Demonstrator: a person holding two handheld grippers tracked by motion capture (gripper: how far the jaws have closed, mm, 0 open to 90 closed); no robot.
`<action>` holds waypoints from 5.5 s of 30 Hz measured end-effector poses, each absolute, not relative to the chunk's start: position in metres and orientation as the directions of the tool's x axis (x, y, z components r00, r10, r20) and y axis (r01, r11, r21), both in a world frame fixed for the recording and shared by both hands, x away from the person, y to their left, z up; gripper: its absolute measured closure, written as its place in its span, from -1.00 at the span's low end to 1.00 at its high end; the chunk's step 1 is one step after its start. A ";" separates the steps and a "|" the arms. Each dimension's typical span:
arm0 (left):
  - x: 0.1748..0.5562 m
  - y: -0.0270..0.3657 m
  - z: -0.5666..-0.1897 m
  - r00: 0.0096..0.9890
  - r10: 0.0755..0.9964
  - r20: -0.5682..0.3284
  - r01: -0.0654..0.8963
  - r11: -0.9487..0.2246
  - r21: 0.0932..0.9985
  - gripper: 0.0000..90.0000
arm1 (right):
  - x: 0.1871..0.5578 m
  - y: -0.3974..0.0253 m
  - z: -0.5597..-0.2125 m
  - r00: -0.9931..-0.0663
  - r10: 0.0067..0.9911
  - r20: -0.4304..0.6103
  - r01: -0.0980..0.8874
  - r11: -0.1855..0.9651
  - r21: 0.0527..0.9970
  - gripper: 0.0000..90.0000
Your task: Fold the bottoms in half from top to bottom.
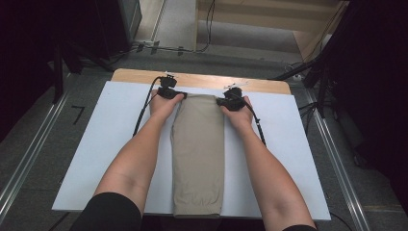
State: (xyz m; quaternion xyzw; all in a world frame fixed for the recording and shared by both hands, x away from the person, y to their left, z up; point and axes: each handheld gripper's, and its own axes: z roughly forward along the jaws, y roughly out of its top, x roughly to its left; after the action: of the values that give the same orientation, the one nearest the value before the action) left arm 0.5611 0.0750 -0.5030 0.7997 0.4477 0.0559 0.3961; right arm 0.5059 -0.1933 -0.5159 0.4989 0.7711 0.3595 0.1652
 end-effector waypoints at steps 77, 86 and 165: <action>0.255 0.120 -0.501 0.897 0.384 -0.220 0.392 -0.460 0.797 0.79 | 0.209 -0.172 -0.508 -0.718 0.688 0.103 0.442 0.337 0.831 0.89; 0.245 0.122 -0.495 0.911 0.353 -0.211 0.367 -0.467 0.804 0.19 | 0.195 -0.180 -0.506 -0.765 0.630 0.136 0.457 0.380 0.804 0.38; 0.399 0.147 -0.425 0.863 0.469 -0.186 0.327 -0.238 0.915 -0.70 | 0.347 -0.242 -0.441 -0.587 0.781 0.214 0.457 0.101 0.884 -0.89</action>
State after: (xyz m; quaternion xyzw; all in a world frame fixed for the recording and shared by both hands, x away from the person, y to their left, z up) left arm 0.3986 0.1471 -0.4252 0.7841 0.2538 0.0633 0.5628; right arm 0.3468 -0.2423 -0.4412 0.4268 0.7253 0.5170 0.1567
